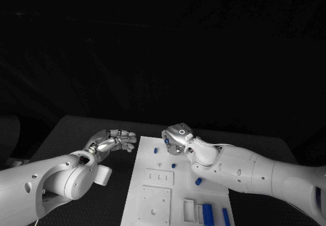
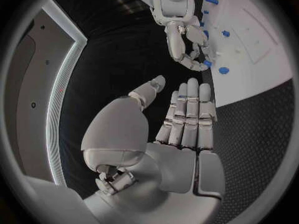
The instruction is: Assemble the parts on the task board
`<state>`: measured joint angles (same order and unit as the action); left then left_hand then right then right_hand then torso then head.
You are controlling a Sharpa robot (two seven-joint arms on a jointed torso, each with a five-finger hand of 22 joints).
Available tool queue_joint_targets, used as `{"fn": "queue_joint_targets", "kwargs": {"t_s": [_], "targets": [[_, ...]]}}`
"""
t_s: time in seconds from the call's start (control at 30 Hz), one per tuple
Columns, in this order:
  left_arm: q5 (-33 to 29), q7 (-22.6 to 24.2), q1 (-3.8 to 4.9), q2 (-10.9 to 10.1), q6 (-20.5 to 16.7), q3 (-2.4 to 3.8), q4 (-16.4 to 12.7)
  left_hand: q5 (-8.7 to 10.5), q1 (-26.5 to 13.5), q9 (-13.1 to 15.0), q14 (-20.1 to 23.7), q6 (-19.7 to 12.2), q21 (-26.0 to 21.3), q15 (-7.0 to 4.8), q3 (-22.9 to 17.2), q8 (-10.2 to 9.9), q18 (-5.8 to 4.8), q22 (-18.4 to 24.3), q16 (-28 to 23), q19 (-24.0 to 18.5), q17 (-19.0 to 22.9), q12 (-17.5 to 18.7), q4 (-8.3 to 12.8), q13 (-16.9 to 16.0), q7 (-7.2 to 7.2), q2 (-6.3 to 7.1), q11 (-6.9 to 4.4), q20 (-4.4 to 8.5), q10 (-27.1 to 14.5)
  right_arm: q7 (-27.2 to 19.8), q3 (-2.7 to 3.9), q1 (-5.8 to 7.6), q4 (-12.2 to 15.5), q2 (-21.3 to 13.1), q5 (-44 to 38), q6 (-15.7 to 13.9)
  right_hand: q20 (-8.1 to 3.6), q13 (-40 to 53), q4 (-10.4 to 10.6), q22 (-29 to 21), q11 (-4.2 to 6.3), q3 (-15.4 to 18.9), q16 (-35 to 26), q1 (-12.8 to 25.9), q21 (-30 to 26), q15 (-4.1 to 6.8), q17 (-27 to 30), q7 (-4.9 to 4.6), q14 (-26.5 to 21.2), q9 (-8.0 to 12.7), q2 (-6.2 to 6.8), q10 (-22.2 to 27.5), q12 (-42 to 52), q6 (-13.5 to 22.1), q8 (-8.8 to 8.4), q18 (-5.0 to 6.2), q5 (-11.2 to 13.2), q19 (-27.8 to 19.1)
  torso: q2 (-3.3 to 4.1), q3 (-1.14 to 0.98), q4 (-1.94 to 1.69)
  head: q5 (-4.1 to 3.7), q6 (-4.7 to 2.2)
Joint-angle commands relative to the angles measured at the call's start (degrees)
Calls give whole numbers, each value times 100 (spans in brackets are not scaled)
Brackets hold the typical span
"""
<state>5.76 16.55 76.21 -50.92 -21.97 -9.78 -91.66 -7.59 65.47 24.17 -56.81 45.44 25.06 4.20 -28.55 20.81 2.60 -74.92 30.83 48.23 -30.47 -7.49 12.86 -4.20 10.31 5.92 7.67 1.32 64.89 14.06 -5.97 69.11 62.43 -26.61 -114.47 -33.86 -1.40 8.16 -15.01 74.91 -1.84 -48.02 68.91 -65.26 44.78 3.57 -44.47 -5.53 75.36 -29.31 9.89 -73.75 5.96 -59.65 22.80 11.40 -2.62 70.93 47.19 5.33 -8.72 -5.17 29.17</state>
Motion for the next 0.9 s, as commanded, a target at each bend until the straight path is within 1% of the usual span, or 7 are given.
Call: {"fn": "queue_joint_targets", "kwargs": {"t_s": [0.03,0.1,0.2,0.33,0.43,0.77,0.9], "targets": [[29,38,9,-1,59,5,-10,34,-57,-3,-45,7,37,12,-8,-30,109,-123,-22,-45,-8,32,17,10,29,-14,40,11,1,52,56,20,71,-55,-40,-174,-12,36,6,114,-70,-28,30,-41,15,34,6,-9,-2,-11,-15,-319,19,-27,36,360,-16,41,4,3,7,5,-8],[29,38,9,-8,59,5,-15,34,-57,-3,-45,7,37,12,-8,-30,109,-123,-22,-46,-8,32,18,10,29,-14,40,11,1,39,84,30,119,-97,-28,-149,-12,36,6,113,-70,-29,31,-42,15,35,6,-9,-2,-11,-14,-319,19,-27,36,360,-16,41,6,3,9,6,-12],[29,36,10,-21,57,5,-25,34,-56,-2,-45,7,38,12,-10,-31,110,-123,-24,-46,-10,33,20,10,29,-12,39,11,0,23,93,53,169,-159,8,-109,-13,38,13,113,-69,-37,34,-46,19,36,7,-8,-2,-14,-3,-323,16,-30,34,360,-16,43,10,-1,17,17,-10],[31,36,12,-25,60,5,-29,34,-56,-2,-45,7,39,12,-11,-32,110,-123,-25,-47,-12,35,22,10,29,-11,39,10,0,16,94,54,210,-228,49,-89,-14,41,23,112,-68,-43,37,-46,22,36,8,-7,-3,-16,7,-326,13,-33,33,360,-16,44,14,1,18,17,-15],[31,33,13,-37,58,5,-33,34,-55,-2,-45,7,39,12,-12,-32,110,-123,-26,-47,-13,35,23,10,29,-12,39,10,0,8,93,53,236,-274,75,-22,-19,49,71,106,-65,-115,49,-67,26,39,12,-5,-8,-26,61,-337,-2,-40,21,360,-16,45,15,-2,19,19,1],[31,33,14,-43,71,5,-40,35,-55,-1,-46,8,42,13,-17,-34,110,-123,-31,-48,-18,38,27,10,30,-10,39,10,0,49,89,31,366,-369,90,117,-21,55,106,105,-65,-152,57,-70,32,40,16,-5,-10,-34,84,-344,-13,-43,13,360,-16,47,20,1,22,10,15],[34,34,14,-43,71,5,-26,35,-55,0,-46,9,42,13,-19,-34,111,-123,-32,-48,-20,39,29,10,29,-10,39,10,1,15,80,0,341,-353,132,183,-21,56,109,105,-65,-155,58,-69,33,40,16,-5,-11,-35,86,-345,-15,-44,12,360,-16,46,20,6,8,0,16]]}}
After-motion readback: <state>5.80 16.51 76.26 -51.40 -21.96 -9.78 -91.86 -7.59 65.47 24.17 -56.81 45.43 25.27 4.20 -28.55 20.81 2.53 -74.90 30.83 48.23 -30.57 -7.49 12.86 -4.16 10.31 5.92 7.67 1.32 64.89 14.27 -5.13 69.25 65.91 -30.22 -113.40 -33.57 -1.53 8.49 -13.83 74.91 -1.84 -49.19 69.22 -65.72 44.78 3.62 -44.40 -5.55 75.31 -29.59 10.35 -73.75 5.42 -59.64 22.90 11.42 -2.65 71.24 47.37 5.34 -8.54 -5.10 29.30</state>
